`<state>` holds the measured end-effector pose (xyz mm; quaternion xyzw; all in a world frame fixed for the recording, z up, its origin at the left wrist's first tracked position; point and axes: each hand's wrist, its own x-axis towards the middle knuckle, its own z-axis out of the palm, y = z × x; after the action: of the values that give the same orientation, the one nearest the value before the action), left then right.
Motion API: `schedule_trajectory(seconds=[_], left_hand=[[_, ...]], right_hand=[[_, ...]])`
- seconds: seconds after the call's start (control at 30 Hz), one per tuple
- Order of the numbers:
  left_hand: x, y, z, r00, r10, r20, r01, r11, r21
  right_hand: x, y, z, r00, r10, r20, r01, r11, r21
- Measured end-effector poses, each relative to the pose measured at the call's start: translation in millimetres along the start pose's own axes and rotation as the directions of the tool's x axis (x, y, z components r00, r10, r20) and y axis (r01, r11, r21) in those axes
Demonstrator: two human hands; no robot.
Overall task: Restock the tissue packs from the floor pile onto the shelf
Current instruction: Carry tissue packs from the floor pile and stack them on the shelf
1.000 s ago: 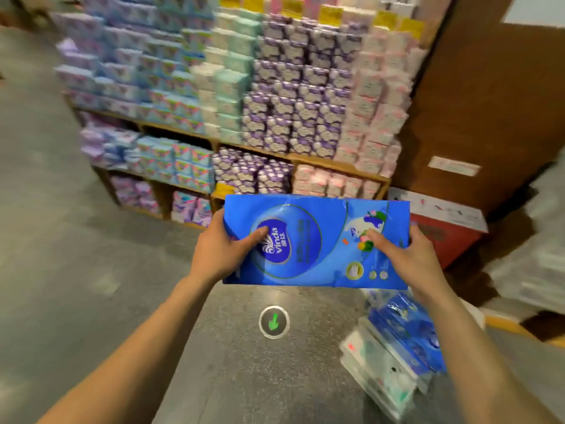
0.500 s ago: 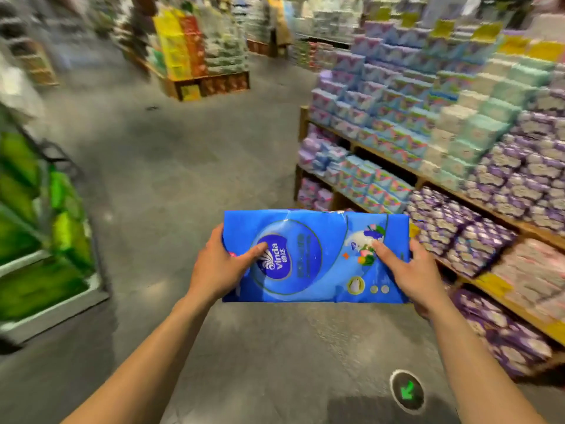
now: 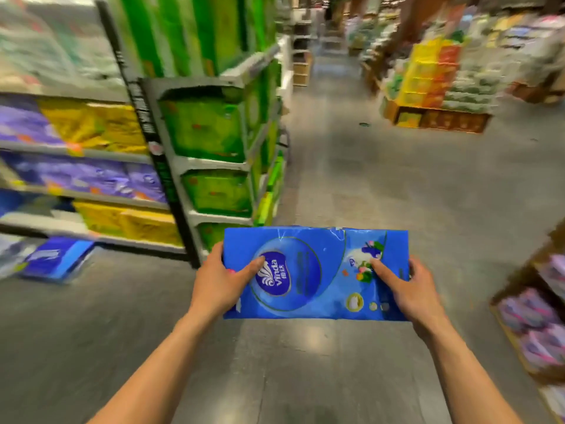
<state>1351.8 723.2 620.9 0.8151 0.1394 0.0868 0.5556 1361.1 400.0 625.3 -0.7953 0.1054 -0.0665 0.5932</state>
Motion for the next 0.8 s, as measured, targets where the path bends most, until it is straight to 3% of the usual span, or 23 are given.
schedule_trajectory(seconds=[0.23, 0.43, 0.6, 0.8], left_hand=[[94.5, -35.5, -140.8, 0.933, -0.119, -0.341, 0.122, 0.992, -0.014], [151.2, -92.4, -264.2, 0.779, -0.215, -0.589, 0.201, 0.976, -0.090], [221.3, -142.8, -380.9, 0.686, -0.216, -0.695, 0.243, 0.968, -0.061], [313.7, -167.9, -530.4, 0.633, -0.206, -0.746, 0.292, 0.956, -0.016]], right_hand=[[121.3, -83.8, 215.0, 0.923, -0.122, 0.366, 0.137, 0.990, -0.016], [161.6, -148.0, 427.5, 0.760, -0.238, 0.604, 0.266, 0.963, 0.044], [173.8, -188.3, 606.2, 0.666, -0.243, 0.705, 0.262, 0.961, 0.084], [179.4, -262.4, 785.3, 0.598, -0.284, 0.750, 0.297, 0.947, 0.122]])
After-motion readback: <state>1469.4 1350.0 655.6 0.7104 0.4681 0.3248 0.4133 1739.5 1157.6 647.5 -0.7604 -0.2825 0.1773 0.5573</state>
